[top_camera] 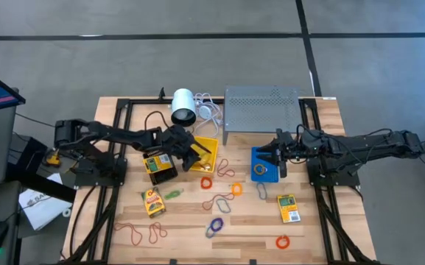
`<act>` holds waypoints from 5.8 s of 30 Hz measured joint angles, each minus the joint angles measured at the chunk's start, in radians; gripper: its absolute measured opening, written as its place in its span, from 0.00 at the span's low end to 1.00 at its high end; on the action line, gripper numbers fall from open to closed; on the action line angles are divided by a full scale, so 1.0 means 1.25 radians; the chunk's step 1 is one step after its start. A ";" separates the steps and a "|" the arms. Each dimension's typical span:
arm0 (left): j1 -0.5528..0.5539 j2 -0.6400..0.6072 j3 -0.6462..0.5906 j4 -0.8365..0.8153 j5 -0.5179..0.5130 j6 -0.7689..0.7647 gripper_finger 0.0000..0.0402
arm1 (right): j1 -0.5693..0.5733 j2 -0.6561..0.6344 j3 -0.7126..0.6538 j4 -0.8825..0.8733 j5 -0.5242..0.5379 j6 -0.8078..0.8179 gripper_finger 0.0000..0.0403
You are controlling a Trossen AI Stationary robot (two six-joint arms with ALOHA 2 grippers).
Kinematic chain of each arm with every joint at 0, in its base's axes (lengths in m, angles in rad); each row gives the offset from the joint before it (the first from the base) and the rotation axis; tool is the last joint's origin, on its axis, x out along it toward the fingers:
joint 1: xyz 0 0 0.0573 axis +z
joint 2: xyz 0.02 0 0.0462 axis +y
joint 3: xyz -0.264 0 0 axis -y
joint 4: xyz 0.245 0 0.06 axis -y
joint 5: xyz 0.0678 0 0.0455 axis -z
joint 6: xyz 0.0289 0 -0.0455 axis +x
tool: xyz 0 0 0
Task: Pick & Place Office Desk Supplies
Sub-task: Put the top left red rubber band into the yellow basket, then put the left orange elastic key ring into the blue basket
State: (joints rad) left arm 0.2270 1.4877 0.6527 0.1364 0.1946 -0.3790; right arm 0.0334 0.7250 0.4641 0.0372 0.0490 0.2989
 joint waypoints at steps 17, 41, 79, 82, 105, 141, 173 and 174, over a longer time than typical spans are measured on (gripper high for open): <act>-0.227 -0.075 0.190 -0.330 -0.038 0.160 0.24 | -0.001 0.000 0.000 -0.006 0.000 0.006 0.29; -0.336 0.202 0.281 -0.344 -0.103 0.440 0.40 | 0.000 0.000 0.000 -0.012 0.000 0.028 0.29; -0.329 0.305 0.312 -0.344 -0.225 0.531 0.33 | 0.017 0.000 0.000 -0.037 -0.001 0.034 0.29; -0.329 0.305 0.311 -0.347 -0.220 0.531 0.21 | 0.026 0.000 0.000 -0.034 0.000 0.034 0.29; -0.359 -0.024 0.275 -0.219 -0.179 0.322 0.01 | 0.031 0.000 0.000 0.094 -0.032 0.001 0.29; -0.150 -0.251 -0.065 0.574 0.074 0.141 0.01 | 0.028 0.354 0.317 0.193 -0.063 -0.164 0.57; -0.149 -0.240 -0.064 0.568 0.087 0.130 0.01 | 0.003 0.666 0.534 0.262 -0.149 -0.195 0.46; -0.149 -0.240 -0.064 0.568 0.087 0.130 0.01 | 0.003 0.665 0.534 0.262 -0.149 -0.198 0.42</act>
State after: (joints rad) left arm 0.0406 1.1873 0.5728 0.8463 0.3038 -0.2161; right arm 0.0376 1.5566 1.1313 0.3641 -0.1368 0.0518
